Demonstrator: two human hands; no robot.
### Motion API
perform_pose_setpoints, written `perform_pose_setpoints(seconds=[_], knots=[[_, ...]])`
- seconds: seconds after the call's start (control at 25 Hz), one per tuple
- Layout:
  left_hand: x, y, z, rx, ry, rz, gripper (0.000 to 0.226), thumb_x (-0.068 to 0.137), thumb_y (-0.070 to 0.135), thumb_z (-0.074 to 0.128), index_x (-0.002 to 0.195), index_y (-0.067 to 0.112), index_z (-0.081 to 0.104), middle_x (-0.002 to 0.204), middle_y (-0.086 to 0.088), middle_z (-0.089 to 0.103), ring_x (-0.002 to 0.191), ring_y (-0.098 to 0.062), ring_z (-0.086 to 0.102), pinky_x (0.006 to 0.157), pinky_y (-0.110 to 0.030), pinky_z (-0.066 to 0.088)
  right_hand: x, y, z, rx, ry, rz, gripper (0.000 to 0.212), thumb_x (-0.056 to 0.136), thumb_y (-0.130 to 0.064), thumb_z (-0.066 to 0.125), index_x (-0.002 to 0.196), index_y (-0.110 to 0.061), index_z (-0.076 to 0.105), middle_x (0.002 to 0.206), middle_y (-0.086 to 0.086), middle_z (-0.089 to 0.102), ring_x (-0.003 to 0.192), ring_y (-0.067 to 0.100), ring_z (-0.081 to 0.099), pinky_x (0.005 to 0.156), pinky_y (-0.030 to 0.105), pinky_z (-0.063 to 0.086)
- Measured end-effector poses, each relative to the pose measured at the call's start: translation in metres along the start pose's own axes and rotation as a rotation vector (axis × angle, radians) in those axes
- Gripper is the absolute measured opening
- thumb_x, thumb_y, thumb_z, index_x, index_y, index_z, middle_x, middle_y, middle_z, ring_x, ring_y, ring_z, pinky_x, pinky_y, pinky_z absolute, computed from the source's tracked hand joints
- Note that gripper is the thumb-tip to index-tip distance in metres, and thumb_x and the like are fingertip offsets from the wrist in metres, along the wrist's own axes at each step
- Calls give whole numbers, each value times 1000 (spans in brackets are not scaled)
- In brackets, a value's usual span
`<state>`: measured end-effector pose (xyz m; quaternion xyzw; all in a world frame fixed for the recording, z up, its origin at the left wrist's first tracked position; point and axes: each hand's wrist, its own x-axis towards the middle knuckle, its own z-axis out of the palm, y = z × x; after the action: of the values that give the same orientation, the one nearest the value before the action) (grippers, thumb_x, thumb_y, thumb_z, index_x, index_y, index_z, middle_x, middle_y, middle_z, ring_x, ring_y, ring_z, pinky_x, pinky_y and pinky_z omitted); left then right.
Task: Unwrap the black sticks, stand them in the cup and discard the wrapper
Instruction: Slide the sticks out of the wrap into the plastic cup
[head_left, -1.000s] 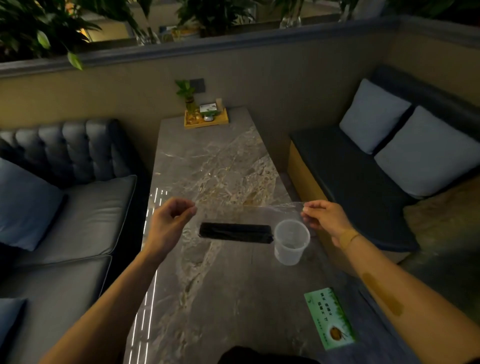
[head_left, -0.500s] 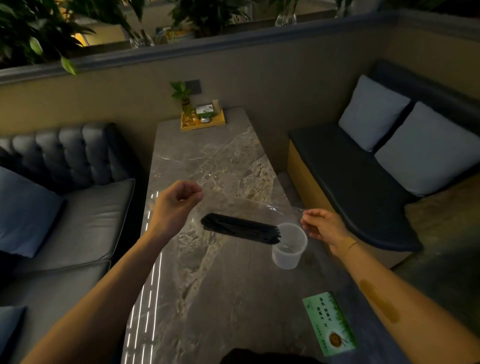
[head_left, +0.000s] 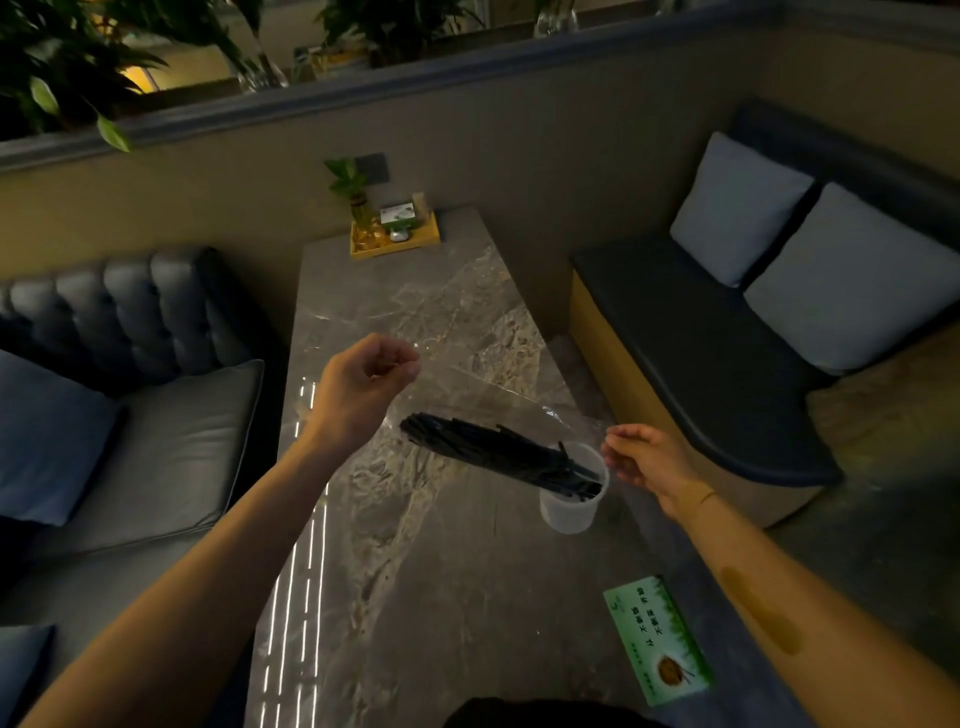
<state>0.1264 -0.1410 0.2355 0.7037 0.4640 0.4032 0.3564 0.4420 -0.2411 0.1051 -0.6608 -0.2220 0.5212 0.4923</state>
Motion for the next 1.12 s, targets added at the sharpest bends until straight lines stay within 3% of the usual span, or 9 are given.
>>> perform_pose_setpoints(seconds=[0.68,0.92,1.12], knots=[[40,73,56,95,-162,229,18,85,15,72,85,32,67,78,13,67,76,-13,66,73,-30,53,6,24,-28,98,17,117,7,89,-13,64,91,-19,67,81,4,71,73,19,65,67,32,49],[47,93,67,74,-196,289,21,84,16,71,83,36,66,74,14,66,70,-6,63,67,-20,50,6,23,-28,124,-10,135,6,88,-16,65,88,-21,68,81,3,72,78,20,66,68,33,49],[48,93,67,61,-191,310,18,84,17,71,86,34,65,79,12,66,72,-12,64,70,-31,52,1,19,-31,129,-13,125,5,89,-16,64,90,-20,67,83,4,72,77,19,66,67,33,48]])
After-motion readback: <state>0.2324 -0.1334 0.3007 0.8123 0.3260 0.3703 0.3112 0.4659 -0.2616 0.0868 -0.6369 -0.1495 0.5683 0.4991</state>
